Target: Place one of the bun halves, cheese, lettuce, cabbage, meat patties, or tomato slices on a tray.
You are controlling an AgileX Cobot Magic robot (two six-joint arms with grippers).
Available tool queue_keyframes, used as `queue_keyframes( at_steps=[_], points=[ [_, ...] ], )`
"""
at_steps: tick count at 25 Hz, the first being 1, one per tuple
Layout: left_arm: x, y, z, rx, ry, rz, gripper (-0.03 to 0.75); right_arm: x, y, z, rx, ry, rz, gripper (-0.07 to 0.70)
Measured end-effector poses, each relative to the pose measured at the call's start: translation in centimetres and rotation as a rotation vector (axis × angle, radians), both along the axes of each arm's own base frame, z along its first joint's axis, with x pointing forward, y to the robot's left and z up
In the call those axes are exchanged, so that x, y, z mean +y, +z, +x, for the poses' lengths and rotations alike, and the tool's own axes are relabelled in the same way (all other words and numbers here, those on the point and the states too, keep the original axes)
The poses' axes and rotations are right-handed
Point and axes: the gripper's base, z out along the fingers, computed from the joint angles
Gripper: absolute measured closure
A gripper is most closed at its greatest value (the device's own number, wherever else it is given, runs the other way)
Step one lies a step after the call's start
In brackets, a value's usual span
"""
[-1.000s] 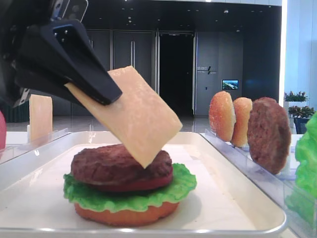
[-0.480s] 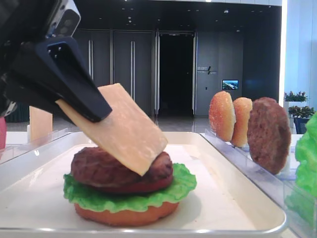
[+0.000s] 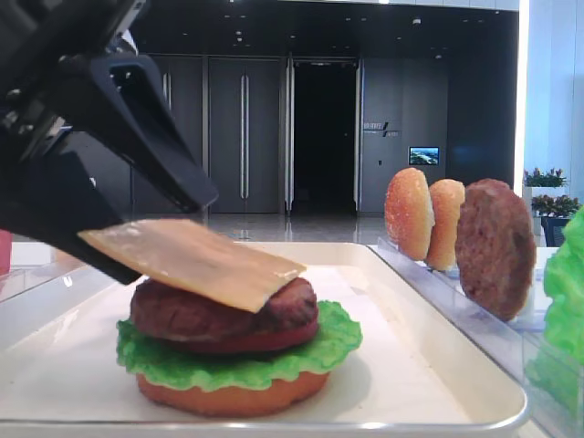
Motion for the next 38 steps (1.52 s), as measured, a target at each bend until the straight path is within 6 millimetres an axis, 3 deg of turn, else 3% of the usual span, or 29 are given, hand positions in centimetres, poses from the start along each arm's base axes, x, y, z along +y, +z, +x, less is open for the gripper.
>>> queue_keyframes(
  at_steps=[4, 10, 16, 20, 23, 29, 35, 38],
  points=[
    [0.4, -0.3, -0.1, 0.05, 0.049, 0.05, 0.135, 0.0, 0.0, 0.0, 0.0, 0.0, 0.0, 0.22],
    [0.5, 0.6, 0.9, 0.087, 0.041, 0.149, 0.122, 0.0, 0.0, 0.0, 0.0, 0.0, 0.0, 0.22],
    [0.0, 4.5, 2.4, 0.054, 0.028, 0.178, 0.122, 0.0, 0.0, 0.0, 0.0, 0.0, 0.0, 0.22],
    [0.8, 7.3, 3.0, 0.014, 0.03, 0.23, 0.122, 0.0, 0.0, 0.0, 0.0, 0.0, 0.0, 0.22],
    [2.5, 9.0, 3.4, 0.0, 0.056, 0.283, 0.136, 0.0, 0.0, 0.0, 0.0, 0.0, 0.0, 0.22],
    [8.3, 10.8, 3.4, -0.01, 0.146, 0.474, 0.165, 0.0, 0.0, 0.0, 0.0, 0.0, 0.0, 0.22],
    [14.6, 12.5, 2.4, -0.008, 0.287, 0.666, 0.167, 0.0, 0.0, 0.0, 0.0, 0.0, 0.0, 0.22],
    [16.3, 13.4, 1.7, -0.013, 0.374, 0.689, 0.167, 0.0, 0.0, 0.0, 0.0, 0.0, 0.0, 0.22]
  ],
)
